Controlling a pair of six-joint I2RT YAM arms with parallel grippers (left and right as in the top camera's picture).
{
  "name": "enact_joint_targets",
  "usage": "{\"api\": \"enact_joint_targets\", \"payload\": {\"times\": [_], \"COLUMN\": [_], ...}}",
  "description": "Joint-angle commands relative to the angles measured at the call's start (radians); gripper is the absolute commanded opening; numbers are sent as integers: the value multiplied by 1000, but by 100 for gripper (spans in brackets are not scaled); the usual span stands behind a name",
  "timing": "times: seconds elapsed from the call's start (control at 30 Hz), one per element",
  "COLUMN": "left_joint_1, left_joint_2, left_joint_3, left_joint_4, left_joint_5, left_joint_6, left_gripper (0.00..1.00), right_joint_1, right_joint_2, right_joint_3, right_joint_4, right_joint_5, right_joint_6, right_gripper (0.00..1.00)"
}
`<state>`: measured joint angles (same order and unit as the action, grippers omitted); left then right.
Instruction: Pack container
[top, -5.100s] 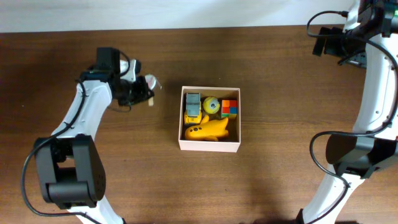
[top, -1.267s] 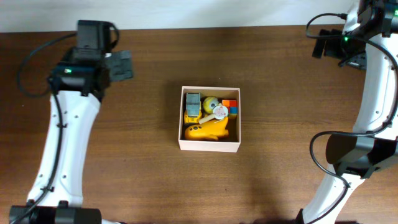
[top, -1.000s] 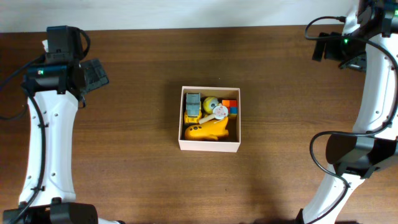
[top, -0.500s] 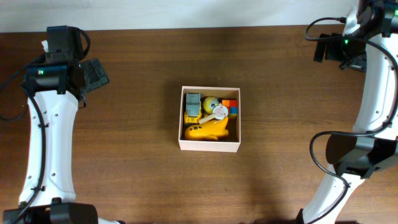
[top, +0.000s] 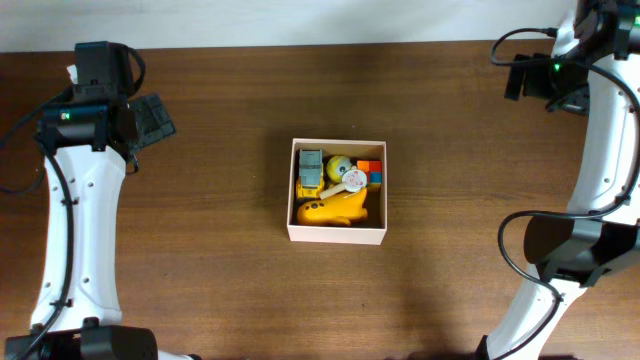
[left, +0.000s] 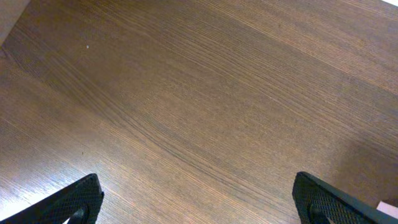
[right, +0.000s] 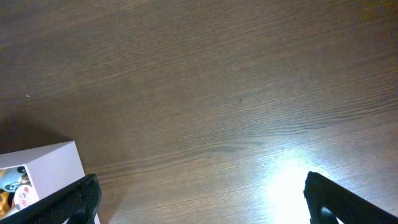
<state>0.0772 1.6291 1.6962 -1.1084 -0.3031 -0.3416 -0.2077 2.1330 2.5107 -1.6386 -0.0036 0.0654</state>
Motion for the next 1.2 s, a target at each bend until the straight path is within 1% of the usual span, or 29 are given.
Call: {"api": "enact_joint_targets", "payload": {"times": [0.0,0.17,0.33,0.4,0.53,0.57,0.67,0.7,0.77,0.87,0.97,1.03,1.07,1.1,1.17], "left_joint_1": [5,4,4,4,4,4,4,4,4,4,4,3,0,-2,-18], "left_joint_2": [5,-39,-237,-318,-515,-584,-718,-773,-859,-931,-1005,-1092,-1146,-1168,-1254], "left_joint_3": [4,4,-3,-31,-200,-292,-504,-608,-801,-1009,-1180,-1316,-1382,-1403,-1471], "left_joint_4": [-3,-4,2,52,354,489,753,857,1015,1144,1255,1349,1392,1401,1406], "left_joint_5": [3,3,-38,-37,4,21,65,98,162,205,240,290,327,339,373], "left_joint_6": [-17,-17,-17,-17,-17,-17,-17,-17,-17,-17,-7,68,132,159,249], "left_gripper": [99,99,99,99,99,99,99,99,99,99,99,99,99,99,99], "right_joint_1": [5,5,5,5,5,5,5,5,5,5,5,5,5,5,5], "right_joint_2": [8,8,8,8,8,8,8,8,8,8,8,8,8,8,8], "right_joint_3": [12,12,12,12,12,12,12,12,12,12,12,12,12,12,12], "right_joint_4": [0,0,0,0,0,0,0,0,0,1,0,0,0,0,0], "right_joint_5": [12,12,12,12,12,12,12,12,12,12,12,12,12,12,12], "right_joint_6": [-9,-8,-9,-8,-8,-8,-8,-8,-8,-8,-8,-8,-8,-8,-8], "right_gripper": [99,99,99,99,99,99,99,99,99,99,99,99,99,99,99]}}
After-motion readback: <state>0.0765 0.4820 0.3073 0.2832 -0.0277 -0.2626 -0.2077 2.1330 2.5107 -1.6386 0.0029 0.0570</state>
